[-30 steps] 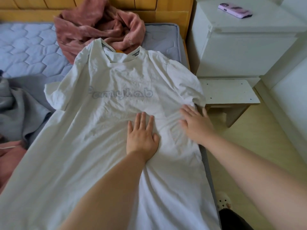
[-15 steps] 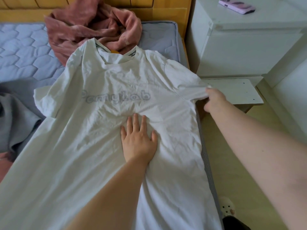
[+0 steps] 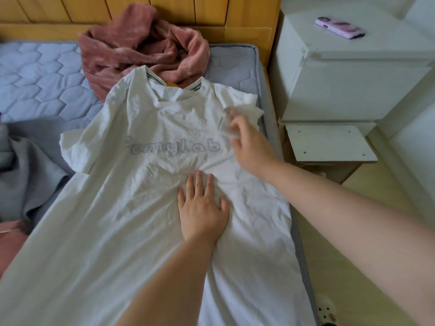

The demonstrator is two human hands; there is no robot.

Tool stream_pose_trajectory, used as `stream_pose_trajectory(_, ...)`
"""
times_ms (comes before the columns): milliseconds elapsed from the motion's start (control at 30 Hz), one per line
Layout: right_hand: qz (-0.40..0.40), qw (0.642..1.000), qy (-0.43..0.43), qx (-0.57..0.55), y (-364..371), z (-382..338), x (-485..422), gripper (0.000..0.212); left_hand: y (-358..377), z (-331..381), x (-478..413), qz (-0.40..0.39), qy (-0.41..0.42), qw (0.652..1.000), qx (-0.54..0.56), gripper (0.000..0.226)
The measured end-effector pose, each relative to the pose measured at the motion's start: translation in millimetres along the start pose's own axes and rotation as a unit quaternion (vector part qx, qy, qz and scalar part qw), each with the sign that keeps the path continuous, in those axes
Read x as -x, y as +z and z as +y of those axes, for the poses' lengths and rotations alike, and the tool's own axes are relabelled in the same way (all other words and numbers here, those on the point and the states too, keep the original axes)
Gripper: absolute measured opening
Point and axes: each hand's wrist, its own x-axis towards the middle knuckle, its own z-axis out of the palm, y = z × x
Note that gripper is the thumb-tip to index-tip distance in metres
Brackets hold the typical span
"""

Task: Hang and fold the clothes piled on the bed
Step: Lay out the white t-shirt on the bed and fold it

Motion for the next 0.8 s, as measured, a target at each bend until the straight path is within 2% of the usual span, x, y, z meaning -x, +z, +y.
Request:
stream_pose_trajectory(33,-0.014,0.999,-0.044,0.017,6,3,8,0.041,1,0,0,0.002,0.001,1.000,-0.001,0.076)
stream_pose_trajectory(100,0.039,0.993,-0.091,0.071,17,11,20,0.047,2,-1,0,0.004,0.001,1.000,0.001,0.077)
stream_pose_trajectory(133,0.065,0.990,-0.078,0.094,20,14,25,0.043,1,-1,0,0.004,0.001,1.000,0.002,0.078)
stream_pose_trajectory(200,0.064,0.986,0.011,0.151,26,24,32,0.039,1,0,0,-0.001,0.001,1.000,0.006,0.080)
stream_pose_trajectory(267,-0.018,0.970,0.099,0.220,37,32,45,0.047,0,0,0,-0.005,-0.003,1.000,0.009,0.081)
stream_pose_trajectory(333,-0.079,0.952,0.115,0.272,48,41,59,0.055,0,0,1,-0.001,0.002,1.000,0.014,0.081)
stream_pose_trajectory(400,-0.070,0.952,0.110,0.278,52,43,63,0.060,0,-1,2,0.017,0.010,0.999,0.025,0.081)
stream_pose_trajectory(467,-0.062,0.953,0.112,0.273,53,44,61,0.059,-7,-2,-7,0.065,-0.006,0.993,0.102,0.072)
stream_pose_trajectory(567,-0.064,0.959,0.109,0.252,54,45,61,0.062,-28,1,-50,0.132,-0.117,0.940,0.292,0.046)
stream_pose_trajectory(633,-0.056,0.964,0.102,0.241,54,46,62,0.063,-40,9,-88,0.166,-0.100,0.939,0.285,0.046)
stream_pose_trajectory(700,-0.074,0.962,0.105,0.242,55,48,61,0.061,-47,24,-122,0.141,-0.055,0.952,0.264,0.046)
stream_pose_trajectory(800,-0.066,0.963,0.109,0.236,54,49,59,0.059,-52,57,-159,0.021,0.003,0.962,0.273,0.066)
